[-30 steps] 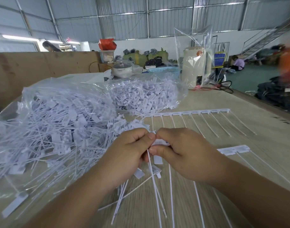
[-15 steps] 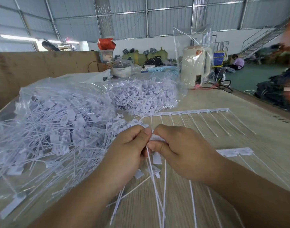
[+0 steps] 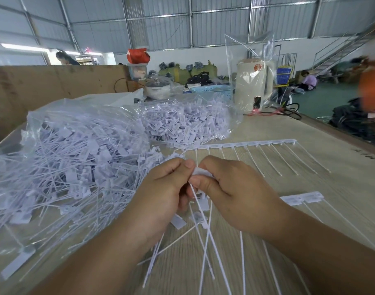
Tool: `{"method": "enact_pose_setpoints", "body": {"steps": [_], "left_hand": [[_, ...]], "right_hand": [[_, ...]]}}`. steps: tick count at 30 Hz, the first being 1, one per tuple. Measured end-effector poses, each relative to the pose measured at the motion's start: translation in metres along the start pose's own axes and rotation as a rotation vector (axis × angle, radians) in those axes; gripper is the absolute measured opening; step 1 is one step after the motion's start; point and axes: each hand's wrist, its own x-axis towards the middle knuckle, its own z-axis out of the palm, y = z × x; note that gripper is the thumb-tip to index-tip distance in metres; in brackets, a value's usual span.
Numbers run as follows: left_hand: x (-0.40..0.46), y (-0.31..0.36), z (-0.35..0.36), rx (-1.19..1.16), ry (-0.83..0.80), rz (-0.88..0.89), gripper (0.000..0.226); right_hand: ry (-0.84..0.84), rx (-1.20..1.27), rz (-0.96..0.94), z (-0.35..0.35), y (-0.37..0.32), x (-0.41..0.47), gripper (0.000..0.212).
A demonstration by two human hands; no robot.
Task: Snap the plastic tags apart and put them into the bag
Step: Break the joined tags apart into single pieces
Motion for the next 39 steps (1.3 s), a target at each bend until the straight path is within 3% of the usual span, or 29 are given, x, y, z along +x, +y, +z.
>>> {"method": "enact_pose_setpoints", "body": {"steps": [11,17,21,25,30,33,39], "left_hand": [[0.006,0.0,-0.007,-0.201,0.17,-0.033,0.044],[0.004,0.001,-0.015,0.145,0.004,-0.003,0.019],[0.004,0.006,-0.024,0.304,-0.029,0.017,0.01],[0.006,0.004,-0.028,0.478,0.11,0.155,0.017],[0.009,-0.002,-0.036,0.769,0.166,0.267,0.018],[0.013,-0.005,-0.039,0.963,0.167,0.281,0.022],[0.02,-0.015,-0.036,1.063,0.026,0.332,0.062]], "right_hand": [[0.052,0.011,0.036,0.004,0.007,0.001,0.03],[-0.104,0.15,-0.007,0.008,0.01,-0.001,0.02],[-0.069,0.167,-0.024,0.005,0.014,-0.001,0.025],[-0.103,0.1,0.001,0.005,0.016,0.0,0.03],[-0.141,0.057,0.025,0.005,0.015,0.0,0.033],[-0.177,0.032,0.032,0.006,0.015,-0.001,0.029],[-0.193,0.007,0.046,0.007,0.015,-0.002,0.029]]}}
